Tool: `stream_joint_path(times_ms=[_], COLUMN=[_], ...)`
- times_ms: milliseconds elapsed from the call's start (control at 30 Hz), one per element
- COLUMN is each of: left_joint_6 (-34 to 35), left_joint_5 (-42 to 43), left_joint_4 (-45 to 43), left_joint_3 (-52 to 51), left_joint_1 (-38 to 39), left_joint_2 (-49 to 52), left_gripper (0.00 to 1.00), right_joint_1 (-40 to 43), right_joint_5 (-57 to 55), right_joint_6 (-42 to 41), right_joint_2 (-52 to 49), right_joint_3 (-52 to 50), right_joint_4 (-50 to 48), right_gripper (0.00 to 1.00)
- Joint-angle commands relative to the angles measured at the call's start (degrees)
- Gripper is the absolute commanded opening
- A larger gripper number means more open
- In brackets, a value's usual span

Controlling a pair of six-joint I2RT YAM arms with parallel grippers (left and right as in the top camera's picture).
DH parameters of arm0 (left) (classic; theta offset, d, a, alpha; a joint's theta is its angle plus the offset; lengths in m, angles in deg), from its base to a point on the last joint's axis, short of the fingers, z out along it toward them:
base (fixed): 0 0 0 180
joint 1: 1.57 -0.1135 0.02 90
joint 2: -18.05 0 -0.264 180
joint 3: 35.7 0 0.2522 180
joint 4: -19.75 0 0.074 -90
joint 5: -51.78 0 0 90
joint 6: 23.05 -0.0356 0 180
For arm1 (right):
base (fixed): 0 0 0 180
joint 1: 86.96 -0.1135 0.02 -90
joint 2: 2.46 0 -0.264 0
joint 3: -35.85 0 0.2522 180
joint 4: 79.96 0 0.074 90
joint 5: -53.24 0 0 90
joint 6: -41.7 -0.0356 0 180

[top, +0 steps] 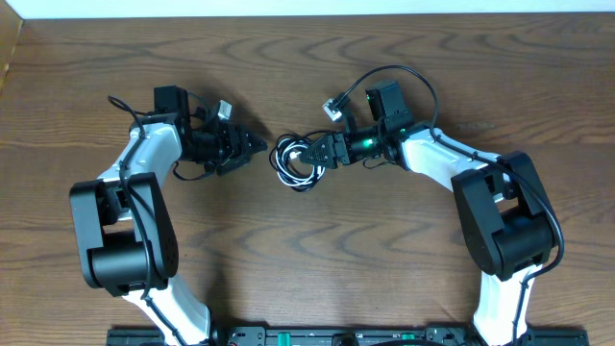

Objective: Untangle cables

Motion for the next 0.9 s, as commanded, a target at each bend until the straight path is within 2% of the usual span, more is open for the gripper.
stream_joint_path(times_ms=[0, 233, 400, 500, 600, 867], left_joint_6=[-2.01, -1.97, -1.97, -1.97, -1.97, -1.95], left_joint_5=[-0.94, -12.28, -16.31, -16.28, -16.74, -16.72], left_joint_4=[0.24, -0.26, -2.01, -2.82, -2.91, -5.35], left_joint_3=[-0.46, -0.46, -0.46, -0.46, -0.57, -3.10], left_joint_1=[2.47, 8.39, 11.28, 11.91, 11.93, 13.07], left_joint_2=[-1.40, -1.29, -1.29, -1.29, -1.27, -1.27], left_gripper=[0.64, 0.64, 0.65, 0.57, 0.57, 0.41], right_joint_1=[0.07, 0.07, 0.02, 0.02, 0.02, 0.02], right_joint_5=[0.35, 0.35, 0.35, 0.37, 0.35, 0.33], right_joint_6=[1.31, 1.29, 1.29, 1.29, 1.33, 1.97], right_joint_2=[1.03, 1.03, 1.03, 1.03, 1.03, 1.03], right_joint_3=[0.17, 0.15, 0.15, 0.15, 0.15, 0.15], right_joint_4=[0.09, 0.11, 0.11, 0.13, 0.28, 0.52], right_gripper=[0.71, 0.70, 0.70, 0.68, 0.68, 0.66])
